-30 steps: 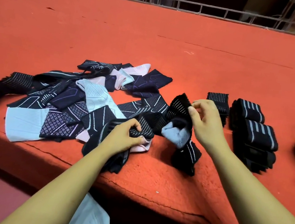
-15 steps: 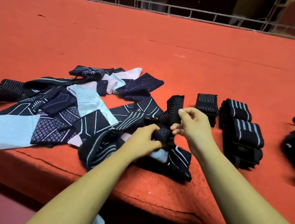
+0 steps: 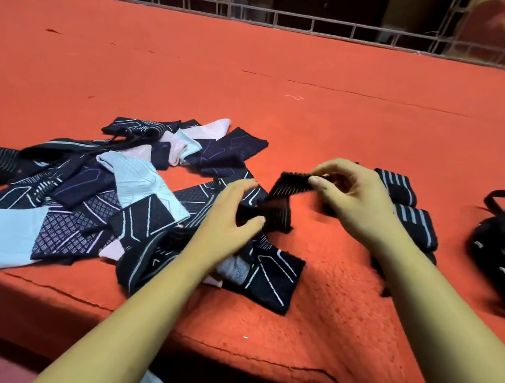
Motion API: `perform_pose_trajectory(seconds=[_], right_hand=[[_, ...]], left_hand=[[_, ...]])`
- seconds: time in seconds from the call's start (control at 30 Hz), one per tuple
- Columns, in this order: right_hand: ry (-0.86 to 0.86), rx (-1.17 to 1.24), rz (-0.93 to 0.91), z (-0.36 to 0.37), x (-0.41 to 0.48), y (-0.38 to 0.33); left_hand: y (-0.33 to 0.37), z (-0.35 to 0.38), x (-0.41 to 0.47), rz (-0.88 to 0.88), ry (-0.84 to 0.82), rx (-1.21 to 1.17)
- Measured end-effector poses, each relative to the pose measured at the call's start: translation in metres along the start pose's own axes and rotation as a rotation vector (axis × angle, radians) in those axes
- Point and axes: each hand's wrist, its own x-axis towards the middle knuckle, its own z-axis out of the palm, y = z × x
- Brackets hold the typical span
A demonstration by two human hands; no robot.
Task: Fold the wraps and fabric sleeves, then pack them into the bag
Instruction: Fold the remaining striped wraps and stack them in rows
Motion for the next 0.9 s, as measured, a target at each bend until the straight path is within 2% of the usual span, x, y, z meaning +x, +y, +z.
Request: perform_pose_trajectory(seconds=[0.07, 0.13, 0.23, 0.3, 0.37, 0.47, 0.53, 0.63, 0.77, 0.9], right_hand=[[-0.111, 0.037, -0.048, -0.01, 0.003, -0.014], [-0.135, 0.113, -0.062, -0.018, 0.008, -0.025], [0.074, 0.16, -0.066, -0.026, 0.02, -0.03], [0.233, 0.1, -0.02, -0.03, 0.029, -0.028], [0.316, 0.117, 0.094, -0.033, 0.035, -0.021], [0.366, 0.327, 0.241, -0.034, 0.039, -0.012], [0.42, 0.431, 0.28, -0.034, 0.043, -0.008], [0.449, 0.515, 0.275, -0.032, 0.045, -0.002], [0.376, 0.454, 0.26, -0.021, 0.037, 0.016], [0.316, 0.432, 0.284, -0.005, 0.014, 0.036]], left_hand=[[0.019, 0.0, 0.008, 0.052, -0.133, -0.066], [0.031, 0.003, 0.018, 0.024, -0.2, -0.13], [0.044, 0.008, 0.032, -0.079, -0.165, -0.08], [0.048, 0.009, 0.038, -0.102, -0.149, -0.126], [0.059, 0.009, 0.04, -0.094, -0.177, -0.266], [0.079, 0.01, 0.038, -0.122, -0.317, -0.644], [0.086, 0.012, 0.037, -0.176, -0.375, -0.866], [0.082, 0.016, 0.033, -0.26, -0.426, -1.059], [0.05, 0.037, 0.019, -0.468, -0.358, -0.993], [0.016, 0.064, -0.005, -0.628, -0.315, -1.025]])
